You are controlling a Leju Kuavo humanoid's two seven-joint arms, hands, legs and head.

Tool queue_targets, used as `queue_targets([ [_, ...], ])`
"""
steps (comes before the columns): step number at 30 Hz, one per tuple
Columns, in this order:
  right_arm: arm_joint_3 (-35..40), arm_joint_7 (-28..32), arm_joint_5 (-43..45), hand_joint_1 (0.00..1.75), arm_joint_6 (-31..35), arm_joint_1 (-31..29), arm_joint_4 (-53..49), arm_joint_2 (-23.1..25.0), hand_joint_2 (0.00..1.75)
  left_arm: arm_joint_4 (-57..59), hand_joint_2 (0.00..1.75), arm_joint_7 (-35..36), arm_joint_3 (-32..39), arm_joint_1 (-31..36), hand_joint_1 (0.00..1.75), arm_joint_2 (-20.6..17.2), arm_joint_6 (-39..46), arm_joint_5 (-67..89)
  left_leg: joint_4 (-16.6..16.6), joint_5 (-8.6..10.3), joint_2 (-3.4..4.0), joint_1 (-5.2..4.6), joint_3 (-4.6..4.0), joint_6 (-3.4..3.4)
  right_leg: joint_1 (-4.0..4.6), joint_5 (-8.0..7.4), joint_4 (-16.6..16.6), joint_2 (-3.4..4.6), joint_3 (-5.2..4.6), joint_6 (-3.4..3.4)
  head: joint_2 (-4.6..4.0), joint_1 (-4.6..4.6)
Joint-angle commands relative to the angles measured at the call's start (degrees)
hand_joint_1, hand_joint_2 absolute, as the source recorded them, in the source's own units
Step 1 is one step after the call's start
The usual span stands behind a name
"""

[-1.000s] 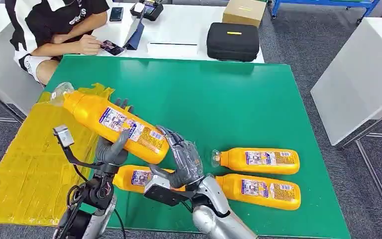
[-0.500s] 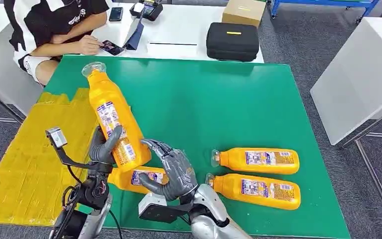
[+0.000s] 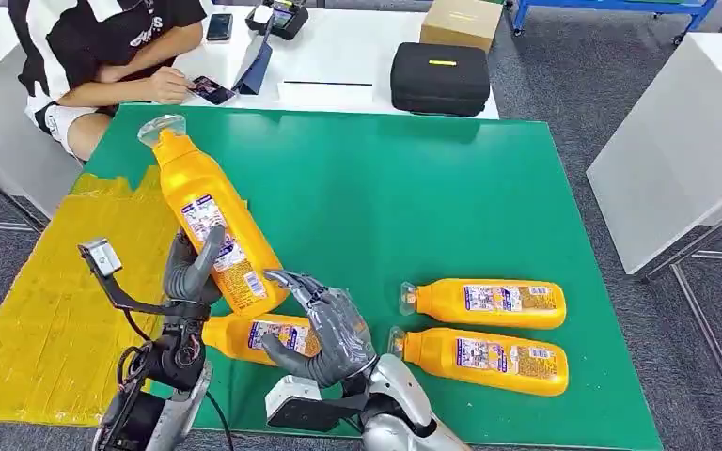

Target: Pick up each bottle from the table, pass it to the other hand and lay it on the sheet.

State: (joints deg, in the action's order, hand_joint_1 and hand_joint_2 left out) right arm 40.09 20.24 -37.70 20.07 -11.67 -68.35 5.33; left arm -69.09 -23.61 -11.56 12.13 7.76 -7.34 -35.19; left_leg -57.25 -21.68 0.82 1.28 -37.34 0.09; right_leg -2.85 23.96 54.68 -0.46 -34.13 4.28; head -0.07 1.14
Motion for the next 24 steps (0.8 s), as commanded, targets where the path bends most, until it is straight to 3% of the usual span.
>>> queue_targets([
  [1, 0.65, 0.09, 0.43, 1.75, 1.45, -0.99, 1.64, -1.19, 1.75, 4.13, 1.75, -0.19, 0.89, 2.21, 1.75, -0.38, -0.43, 0.64, 0.01, -0.07, -0.12, 0.03, 0.2, 0.03, 0.06, 0.08, -0.02, -0.06, 0.23, -0.27, 0.0, -0.02],
  [11, -1.72, 0.94, 2.49, 1.75, 3.34, 0.53, -3.53, -1.72, 1.75, 4.53, 1.75, -3.35, 0.53, 3.96, 1.75, -0.85, 3.0, 3.65, -0.01, -0.07, -0.14, 0.02, 0.19, 0.04, 0.05, 0.09, 0.0, -0.09, 0.21, -0.28, 0.0, 0.0],
  [12, -2.64, 1.52, 4.45, 0.63, 3.18, 1.22, -5.87, -1.94, 1.75, 4.11, 1.75, -4.37, 0.68, 4.5, 1.75, -1.14, 5.03, 5.69, -0.07, -0.15, -0.21, 0.04, 0.3, 0.06, 0.08, 0.18, 0.06, -0.12, 0.34, -0.41, 0.0, 0.0],
  [13, -3.6, 2.5, 7.45, 0.0, 2.67, 1.97, -8.14, -1.9, 1.75, 3.68, 1.75, -5.86, 0.9, 4.92, 1.75, -1.54, 7.87, 8.46, -0.05, -0.08, -0.19, 0.03, 0.15, 0.04, 0.06, 0.11, 0.05, -0.13, 0.19, -0.3, 0.0, 0.0],
  [24, -6.03, 6.56, 16.47, 0.0, 3.06, 3.77, -20.28, -4.28, 1.75, 2.31, 1.75, -9.57, 4.51, 7.03, 1.75, -3.16, 15.46, 16.14, -0.03, -0.04, -0.08, 0.02, 0.06, 0.02, 0.05, 0.05, 0.03, -0.04, 0.08, -0.21, 0.0, 0.02],
])
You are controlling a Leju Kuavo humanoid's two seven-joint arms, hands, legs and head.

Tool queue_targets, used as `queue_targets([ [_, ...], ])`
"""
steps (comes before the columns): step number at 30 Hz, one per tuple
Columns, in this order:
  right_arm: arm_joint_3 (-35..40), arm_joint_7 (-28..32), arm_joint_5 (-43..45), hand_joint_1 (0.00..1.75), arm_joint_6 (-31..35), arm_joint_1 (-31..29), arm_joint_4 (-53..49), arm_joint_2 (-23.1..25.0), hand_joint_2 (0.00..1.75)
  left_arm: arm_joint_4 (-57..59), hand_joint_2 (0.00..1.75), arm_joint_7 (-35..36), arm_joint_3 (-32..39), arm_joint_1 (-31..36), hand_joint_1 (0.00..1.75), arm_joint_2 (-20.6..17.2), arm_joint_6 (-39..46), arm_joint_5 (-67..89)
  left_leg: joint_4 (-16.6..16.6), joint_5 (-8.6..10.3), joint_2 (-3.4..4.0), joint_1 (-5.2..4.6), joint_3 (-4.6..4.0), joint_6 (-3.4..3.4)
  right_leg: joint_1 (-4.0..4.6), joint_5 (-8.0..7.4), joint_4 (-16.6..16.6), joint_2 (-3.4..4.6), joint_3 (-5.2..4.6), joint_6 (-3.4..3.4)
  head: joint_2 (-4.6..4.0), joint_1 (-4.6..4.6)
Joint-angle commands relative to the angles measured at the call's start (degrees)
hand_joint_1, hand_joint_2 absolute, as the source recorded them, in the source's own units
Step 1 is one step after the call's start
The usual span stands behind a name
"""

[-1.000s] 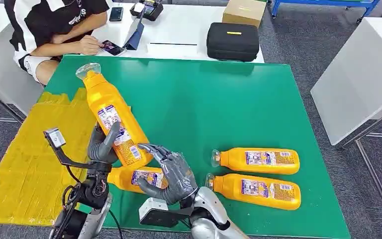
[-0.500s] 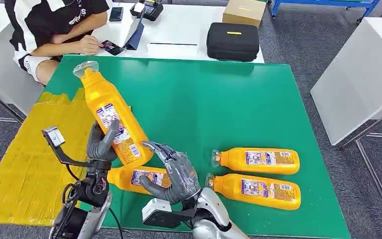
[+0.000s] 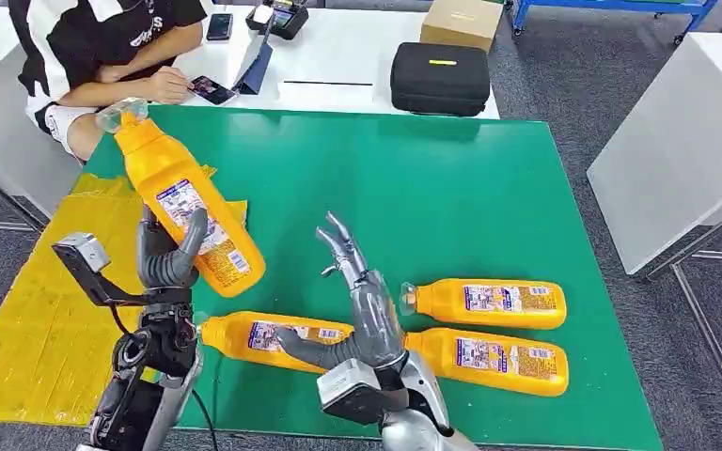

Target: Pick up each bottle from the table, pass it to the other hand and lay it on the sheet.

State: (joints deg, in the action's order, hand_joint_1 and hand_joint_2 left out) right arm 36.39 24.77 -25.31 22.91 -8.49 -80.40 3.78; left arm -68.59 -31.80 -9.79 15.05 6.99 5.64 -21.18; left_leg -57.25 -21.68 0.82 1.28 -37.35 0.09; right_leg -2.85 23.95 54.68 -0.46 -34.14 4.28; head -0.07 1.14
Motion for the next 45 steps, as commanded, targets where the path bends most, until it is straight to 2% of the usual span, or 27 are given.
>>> queue_targets([
  [1, -2.33, 2.03, 4.07, 0.0, 0.22, 0.59, -8.24, -2.73, 1.75, 1.8, 1.75, -1.37, 2.74, 4.11, 1.75, -2.39, 2.48, 2.13, -0.08, -0.13, -0.12, 0.05, 0.2, 0.04, 0.08, 0.13, 0.07, -0.05, 0.23, -0.34, 0.0, -0.02],
  [3, -2.33, 2.03, 4.07, 0.0, 0.22, 0.59, -8.24, -2.73, 1.75, 1.8, 1.75, -1.37, 2.74, 4.11, 1.75, -2.39, 2.48, 2.13, 0.0, -0.02, -0.06, 0.03, 0.06, 0.02, 0.05, 0.03, 0.0, -0.03, 0.07, -0.18, 0.0, 0.0],
  [4, -2.34, 2.23, 4.64, 0.0, 0.2, 0.58, -8.35, -2.76, 1.75, 1.96, 1.75, -1.77, 2.85, 4.22, 1.75, -2.33, 3.33, 2.62, -0.05, -0.11, -0.1, 0.05, 0.21, 0.03, 0.08, 0.11, 0.04, -0.03, 0.23, -0.32, 0.0, 0.0],
  [6, -2.42, 3.01, 5.52, 0.0, 0.88, 0.22, -8.77, -3.03, 1.75, 2.44, 1.75, -3.6, 2.8, 4.72, 1.75, -2.57, 7.51, 6.04, 0.01, -0.02, -0.06, 0.02, 0.08, 0.02, 0.04, 0.03, -0.01, -0.02, 0.1, -0.18, 0.0, 0.0],
  [7, -2.7, 3.59, 6.69, 0.0, 1.27, -0.07, -9.04, -3.08, 1.75, 3.29, 1.75, -6.03, 2.45, 5.37, 1.75, -3.15, 13.79, 11.16, -0.06, -0.13, -0.11, 0.05, 0.24, 0.04, 0.08, 0.12, 0.05, -0.03, 0.26, -0.36, 0.0, 0.0],
  [9, -3.09, 4.3, 8.94, 0.0, 1.16, -0.67, -9.07, -3.01, 1.75, 4.28, 1.75, -8.2, 2.44, 6.18, 1.75, -4.07, 19.35, 15.67, -0.01, -0.04, -0.05, 0.02, 0.1, 0.02, 0.05, 0.04, 0.02, -0.01, 0.09, -0.22, 0.0, 0.0],
  [12, -3.13, 6.11, 12.41, 0.0, 1.68, -2.02, -9.31, -3.26, 1.75, 4.25, 1.75, -8.2, 0.25, 7.41, 1.75, -7.28, 33.57, 29.78, -0.02, -0.05, -0.01, 0.03, 0.12, 0.01, 0.06, 0.04, 0.03, 0.04, 0.1, -0.25, 0.0, 0.0],
  [14, -3.17, 6.13, 13.0, 0.0, 3.16, -2.64, -9.2, -3.39, 1.75, 6.73, 1.75, -8.2, 7.95, 8.41, 1.75, -5.81, 34.36, 48.41, -0.02, -0.06, -0.02, 0.03, 0.15, 0.01, 0.06, 0.05, 0.05, 0.03, 0.14, -0.28, 0.0, 0.0],
  [21, -3.19, 6.14, 13.09, 0.0, 3.25, -2.7, -9.15, -3.5, 1.75, 7.38, 1.75, -8.2, 8.24, 8.87, 1.75, -5.73, 34.36, 48.67, 0.0, -0.03, 0.03, 0.02, 0.13, 0.03, 0.04, 0.01, 0.0, 0.04, 0.14, -0.2, 0.0, 0.0],
  [22, -3.19, 6.14, 13.09, 0.0, 3.25, -2.7, -9.15, -3.5, 1.75, 7.38, 1.75, -8.2, 8.24, 8.87, 1.75, -5.73, 34.36, 48.67, -0.05, -0.13, 0.05, 0.04, 0.29, 0.04, 0.07, 0.08, 0.05, 0.11, 0.27, -0.36, 0.0, 0.0],
  [24, -2.68, 6.82, 14.2, 0.0, 5.28, -2.95, -9.06, -3.99, 1.75, 5.02, 1.75, -8.2, 20.0, 9.18, 1.75, -1.41, 34.36, 74.38, -0.01, -0.04, -0.05, 0.04, 0.14, 0.02, 0.06, 0.04, 0.01, -0.02, 0.16, -0.25, 0.0, -0.02],
  [26, -2.62, 6.69, 15.13, 0.0, 6.4, -3.24, -9.23, -4.36, 1.75, 2.62, 1.75, -8.2, 25.95, 10.11, 1.75, -0.08, 34.36, 91.4, -0.09, -0.09, 0.04, 0.07, 0.15, 0.03, 0.1, 0.05, 0.05, 0.08, 0.14, -0.3, 0.0, 0.0],
  [27, -2.61, 6.74, 15.52, 0.0, 6.66, -3.36, -9.45, -4.63, 1.75, 3.01, 1.75, -8.2, 26.64, 10.83, 1.75, -0.22, 34.36, 95.27, -0.12, -0.13, 0.04, 0.08, 0.19, 0.04, 0.11, 0.08, 0.08, 0.09, 0.19, -0.34, 0.0, 0.0],
  [29, -2.41, 6.77, 15.99, 0.0, 6.88, -3.66, -9.88, -5.28, 1.75, 2.86, 1.75, -2.62, 23.22, 11.48, 1.75, -3.01, 34.36, 105.12, -0.08, -0.05, 0.02, 0.03, 0.09, 0.04, 0.05, 0.03, 0.06, 0.05, 0.1, -0.23, 0.0, -0.02],
  [31, -1.86, 6.89, 16.49, 0.0, 6.96, -4.04, -9.87, -5.82, 1.75, 3.15, 1.75, 6.9, 14.28, 11.17, 1.75, -7.88, 34.36, 109.25, -0.15, -0.17, -0.04, 0.07, 0.28, 0.06, 0.1, 0.14, 0.12, 0.03, 0.3, -0.4, 0.0, 0.0],
  [32, -1.61, 7.0, 16.88, 0.0, 6.98, -4.19, -9.98, -6.12, 1.75, 4.54, 1.75, 10.62, 10.05, 11.63, 1.75, -10.3, 34.36, 110.25, -0.06, -0.03, -0.03, 0.03, 0.1, 0.03, 0.05, 0.04, 0.06, 0.0, 0.11, -0.26, 0.0, -0.02],
  [33, -1.51, 7.03, 16.99, 0.0, 7.0, -4.18, -10.05, -6.21, 1.75, 5.56, 1.75, 13.22, 7.28, 11.97, 1.75, -12.15, 34.36, 111.18, -0.11, -0.12, 0.0, 0.05, 0.27, 0.03, 0.09, 0.11, 0.13, 0.06, 0.24, -0.42, 0.0, 0.0],
  [34, -1.34, 7.22, 17.23, 0.0, 6.94, -4.15, -10.24, -6.27, 1.75, 8.03, 1.75, 19.16, -0.57, 13.13, 1.75, -16.53, 34.36, 111.18, -0.13, -0.14, -0.02, 0.07, 0.28, 0.01, 0.11, 0.14, 0.16, 0.04, 0.25, -0.47, 0.0, 0.0],
  [35, -1.27, 7.22, 17.2, 0.0, 7.14, -4.1, -10.43, -6.23, 1.75, 8.9, 1.75, 19.39, -1.47, 13.3, 1.75, -16.95, 34.36, 110.93, -0.07, -0.05, -0.04, 0.07, 0.17, -0.01, 0.11, 0.09, 0.12, -0.02, 0.15, -0.37, 0.0, -0.02],
  [37, -1.21, 7.2, 17.2, 0.0, 7.41, -4.02, -10.75, -6.31, 1.75, 12.29, 1.75, 21.87, -6.41, 14.65, 1.75, -20.13, 34.36, 111.18, -0.01, -0.01, -0.15, 0.05, 0.18, 0.0, 0.08, 0.09, 0.08, -0.12, 0.17, -0.32, 0.0, 0.0],
  [41, -1.35, 7.11, 17.24, 0.0, 7.54, -3.43, -11.11, -6.95, 1.75, 18.06, 1.75, 21.66, -8.2, 16.79, 1.75, -21.28, 34.36, 110.61, 0.0, -0.02, -0.07, 0.04, 0.19, 0.03, 0.05, 0.05, 0.03, -0.02, 0.19, -0.23, 0.0, -0.02],
  [42, -1.53, 7.17, 17.34, 0.0, 7.53, -3.24, -11.09, -7.0, 1.75, 21.61, 1.75, 22.98, -10.64, 17.69, 1.75, -22.36, 34.36, 110.36, -0.02, -0.08, -0.09, 0.05, 0.32, 0.04, 0.07, 0.1, 0.05, -0.01, 0.32, -0.36, 0.0, -0.02],
  [45, -1.76, 7.37, 17.49, 0.0, 7.38, -2.82, -10.8, -7.29, 1.75, 26.03, 1.75, 22.13, -10.07, 19.71, 1.75, -22.19, 34.36, 110.62, 0.0, -0.1, -0.11, 0.04, 0.42, 0.03, 0.07, 0.13, 0.05, -0.03, 0.4, -0.44, 0.0, -0.04],
])
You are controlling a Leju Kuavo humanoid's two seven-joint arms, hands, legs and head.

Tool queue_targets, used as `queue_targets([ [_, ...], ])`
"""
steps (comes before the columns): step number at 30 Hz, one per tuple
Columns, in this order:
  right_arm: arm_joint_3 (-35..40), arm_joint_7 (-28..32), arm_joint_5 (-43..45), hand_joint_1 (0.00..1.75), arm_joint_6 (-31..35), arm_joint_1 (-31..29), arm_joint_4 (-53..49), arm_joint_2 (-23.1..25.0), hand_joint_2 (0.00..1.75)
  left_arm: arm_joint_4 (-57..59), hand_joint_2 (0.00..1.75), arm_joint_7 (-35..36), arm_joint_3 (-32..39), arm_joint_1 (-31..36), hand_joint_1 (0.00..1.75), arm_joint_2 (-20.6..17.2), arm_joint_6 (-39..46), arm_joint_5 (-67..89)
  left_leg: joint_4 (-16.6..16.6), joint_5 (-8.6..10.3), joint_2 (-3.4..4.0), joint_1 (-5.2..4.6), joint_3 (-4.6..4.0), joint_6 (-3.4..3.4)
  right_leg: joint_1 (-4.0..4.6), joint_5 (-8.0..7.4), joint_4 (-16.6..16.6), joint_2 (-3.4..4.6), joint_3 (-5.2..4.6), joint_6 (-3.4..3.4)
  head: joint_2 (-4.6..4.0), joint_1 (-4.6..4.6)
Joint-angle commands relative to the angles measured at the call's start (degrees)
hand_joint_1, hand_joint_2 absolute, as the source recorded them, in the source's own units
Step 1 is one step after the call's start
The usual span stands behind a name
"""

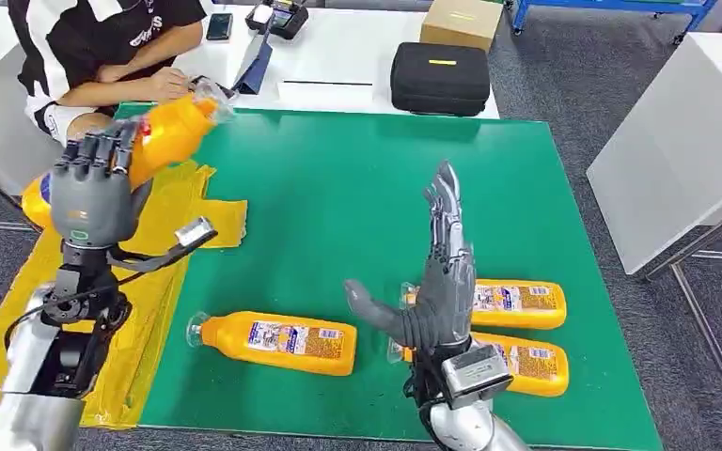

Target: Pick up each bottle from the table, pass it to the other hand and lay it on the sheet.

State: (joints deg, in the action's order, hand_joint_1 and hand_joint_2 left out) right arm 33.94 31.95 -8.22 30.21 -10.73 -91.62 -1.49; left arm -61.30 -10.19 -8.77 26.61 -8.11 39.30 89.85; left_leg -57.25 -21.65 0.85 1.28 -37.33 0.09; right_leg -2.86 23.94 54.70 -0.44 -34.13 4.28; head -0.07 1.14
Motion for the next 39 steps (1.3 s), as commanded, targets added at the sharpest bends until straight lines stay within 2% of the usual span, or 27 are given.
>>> queue_targets([
  [1, 0.68, 0.18, 0.4, 0.0, 0.08, -0.58, 0.43, -2.02, 1.75, 18.75, 1.75, 0.51, -11.09, 8.15, 1.75, -7.08, 0.7, -0.41, 0.02, -0.04, -0.12, 0.04, 0.19, 0.01, 0.06, 0.07, 0.01, -0.07, 0.2, -0.25, 0.0, 0.0],
  [4, 0.68, 0.18, 0.4, 0.0, 0.08, -0.58, 0.43, -2.02, 1.75, 18.75, 1.75, 0.51, -11.09, 8.15, 1.75, -7.08, 0.7, -0.41, -0.03, -0.14, -0.09, 0.07, 0.36, 0.02, 0.11, 0.14, 0.05, 0.0, 0.33, -0.43, 0.0, 0.0],
  [7, 0.65, 0.54, 0.08, 0.0, 0.44, -0.58, 0.81, -2.05, 1.75, 20.72, 1.75, 0.45, -11.61, 9.05, 1.75, -7.08, 0.7, -1.23, -0.03, -0.1, -0.07, 0.08, 0.2, 0.02, 0.11, 0.09, 0.01, -0.02, 0.2, -0.29, 0.0, -0.02],
  [8, -3.91, 0.37, -3.11, 0.0, -4.32, 1.48, 0.02, 0.55, 1.75, 24.75, 1.75, 0.11, -11.34, 10.72, 1.75, -6.67, 0.7, -0.56, 0.01, -0.04, -0.05, 0.03, 0.13, 0.02, 0.05, 0.05, 0.0, -0.01, 0.12, -0.2, 0.0, 0.0],
  [10, -2.63, 1.38, -1.88, 0.0, -2.88, 1.05, 1.19, -0.39, 1.75, 27.29, 1.75, 1.01, -11.9, 12.05, 1.75, -6.95, 0.7, 0.15, -0.05, -0.17, -0.17, 0.08, 0.35, 0.03, 0.11, 0.2, 0.06, -0.08, 0.36, -0.42, 0.0, 0.0],
  [17, 1.49, 1.02, -0.16, 0.0, -1.72, -1.18, 3.55, -1.69, 1.75, 36.34, 1.75, 7.49, -16.43, 14.25, 1.75, -9.61, 0.7, 0.15, 0.01, -0.08, 0.03, 0.04, 0.24, 0.02, 0.07, 0.06, 0.01, 0.09, 0.2, -0.29, 0.0, -0.02],
  [22, 2.23, 0.93, 0.08, 0.0, -1.28, -1.96, 4.26, -1.77, 1.75, 43.98, 1.75, 11.06, -16.43, 17.78, 1.75, -8.91, 0.58, 0.15, -0.02, -0.07, -0.02, 0.08, 0.17, 0.02, 0.1, 0.06, 0.02, 0.03, 0.16, -0.26, 0.0, -0.02],
  [27, 2.61, 0.76, 0.23, 0.0, -1.17, -2.26, 4.67, -1.77, 1.75, 45.15, 1.75, 12.56, -17.84, 18.29, 1.75, -8.95, -0.73, 0.15, -0.05, -0.13, -0.04, 0.07, 0.26, 0.04, 0.1, 0.11, 0.04, 0.03, 0.26, -0.33, 0.0, -0.02],
  [38, 2.39, -0.8, -0.55, 0.0, -1.94, -1.92, 4.52, -1.52, 1.75, 45.73, 1.75, 4.99, -14.13, 14.81, 1.75, -7.15, -1.44, -5.16, 0.02, -0.08, -0.01, 0.03, 0.2, 0.04, 0.05, 0.07, 0.0, 0.05, 0.19, -0.24, 0.0, 0.0],
  [39, 2.38, -0.85, -1.14, 0.0, -2.57, -1.89, 4.67, -1.62, 1.75, 45.92, 1.75, 0.73, -13.36, 14.09, 1.75, -6.54, -3.28, -6.69, 0.0, -0.14, -0.04, 0.04, 0.31, 0.05, 0.07, 0.12, 0.01, 0.04, 0.31, -0.33, 0.0, -0.02],
])
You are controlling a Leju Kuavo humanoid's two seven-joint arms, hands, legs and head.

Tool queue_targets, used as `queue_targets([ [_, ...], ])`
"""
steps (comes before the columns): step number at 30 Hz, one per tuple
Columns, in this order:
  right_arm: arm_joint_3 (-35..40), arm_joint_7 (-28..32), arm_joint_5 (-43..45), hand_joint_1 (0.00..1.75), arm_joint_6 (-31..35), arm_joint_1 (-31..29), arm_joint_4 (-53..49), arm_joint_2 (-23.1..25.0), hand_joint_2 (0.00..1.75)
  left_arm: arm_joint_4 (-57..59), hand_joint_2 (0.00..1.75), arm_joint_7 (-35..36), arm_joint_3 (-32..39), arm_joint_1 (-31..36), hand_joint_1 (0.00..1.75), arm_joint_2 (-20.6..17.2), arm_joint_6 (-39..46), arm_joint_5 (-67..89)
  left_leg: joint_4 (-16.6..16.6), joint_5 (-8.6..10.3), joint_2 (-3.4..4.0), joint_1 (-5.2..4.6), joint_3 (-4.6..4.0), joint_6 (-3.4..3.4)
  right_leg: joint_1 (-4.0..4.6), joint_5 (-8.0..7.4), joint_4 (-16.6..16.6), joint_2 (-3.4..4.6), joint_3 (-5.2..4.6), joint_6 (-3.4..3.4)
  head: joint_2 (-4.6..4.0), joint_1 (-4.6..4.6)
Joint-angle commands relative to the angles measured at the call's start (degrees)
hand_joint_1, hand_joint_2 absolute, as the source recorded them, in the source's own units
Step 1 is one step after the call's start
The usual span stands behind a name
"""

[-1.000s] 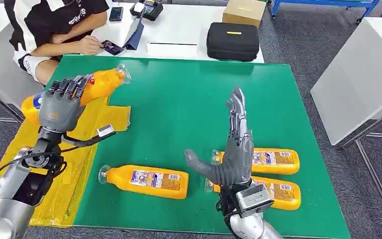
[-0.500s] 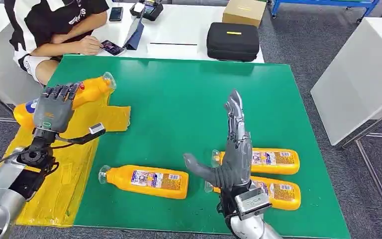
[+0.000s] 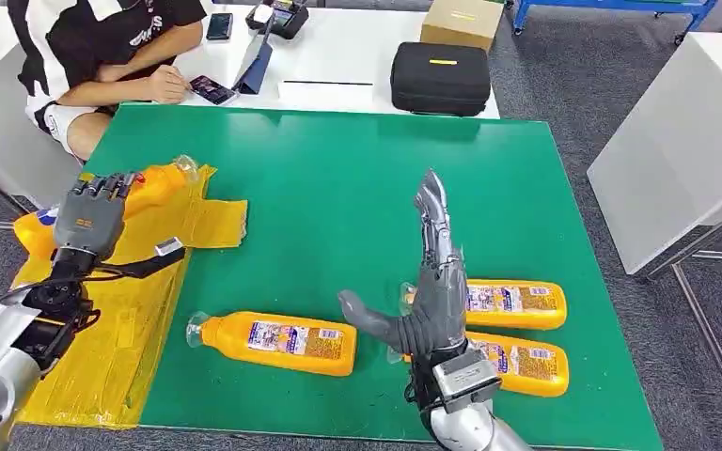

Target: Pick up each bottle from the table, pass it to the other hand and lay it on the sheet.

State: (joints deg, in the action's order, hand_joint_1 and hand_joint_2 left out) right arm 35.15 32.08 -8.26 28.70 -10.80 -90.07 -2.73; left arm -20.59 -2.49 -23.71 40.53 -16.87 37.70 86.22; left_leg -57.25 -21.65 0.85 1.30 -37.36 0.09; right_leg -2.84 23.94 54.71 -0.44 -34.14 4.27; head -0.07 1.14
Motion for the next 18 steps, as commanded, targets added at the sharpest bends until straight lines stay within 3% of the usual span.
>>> queue_targets([
  [1, 1.14, -0.98, -1.11, 0.0, -1.06, -1.78, 3.16, -0.36, 1.75, 5.15, 1.75, -6.86, 1.58, -0.13, 1.75, 2.32, -1.48, -3.03, 0.02, -0.08, -0.04, 0.02, 0.22, 0.04, 0.04, 0.06, -0.03, 0.01, 0.22, -0.24, 0.0, -0.02],
  [11, 0.4, -1.26, -2.15, 0.0, -2.11, -1.58, 3.37, 0.38, 1.75, 4.89, 1.75, -13.94, 3.87, -2.91, 1.75, 3.26, -2.35, -6.31, 0.0, -0.13, -0.06, 0.01, 0.3, 0.04, 0.05, 0.12, -0.01, 0.01, 0.28, -0.32, 0.0, 0.0],
  [12, 0.37, -1.29, -2.16, 0.0, -2.13, -1.67, 3.36, 0.42, 1.75, 4.91, 1.75, -13.89, 3.85, -3.02, 1.43, 3.3, -2.22, -6.27, 0.01, -0.07, -0.02, 0.0, 0.18, 0.03, 0.03, 0.05, -0.03, 0.02, 0.16, -0.21, 0.0, 0.0],
  [13, 0.37, -1.29, -2.16, 0.0, -2.13, -1.67, 3.36, 0.42, 1.75, 4.91, 1.75, -13.89, 3.85, -3.02, 0.16, 3.3, -2.22, -6.27, -0.02, -0.14, -0.04, 0.03, 0.31, 0.04, 0.07, 0.12, 0.0, 0.03, 0.29, -0.33, 0.0, -0.02],
  [17, 0.38, -1.31, -2.16, 0.0, -2.13, -1.82, 3.33, 0.53, 1.75, 4.98, 1.75, -13.75, 3.82, -2.84, 0.16, 3.54, -2.58, -6.24, 0.0, -0.05, -0.05, 0.01, 0.13, 0.03, 0.04, 0.05, -0.02, -0.01, 0.13, -0.21, 0.0, -0.02],
  [18, 0.39, -1.31, -2.16, 0.0, -2.11, -1.82, 3.35, 0.52, 1.75, 4.99, 1.75, -13.74, 4.02, -2.82, 0.0, 3.63, -2.57, -6.44, -0.03, -0.11, -0.08, 0.03, 0.25, 0.05, 0.06, 0.1, 0.0, -0.01, 0.25, -0.31, 0.0, 0.0],
])
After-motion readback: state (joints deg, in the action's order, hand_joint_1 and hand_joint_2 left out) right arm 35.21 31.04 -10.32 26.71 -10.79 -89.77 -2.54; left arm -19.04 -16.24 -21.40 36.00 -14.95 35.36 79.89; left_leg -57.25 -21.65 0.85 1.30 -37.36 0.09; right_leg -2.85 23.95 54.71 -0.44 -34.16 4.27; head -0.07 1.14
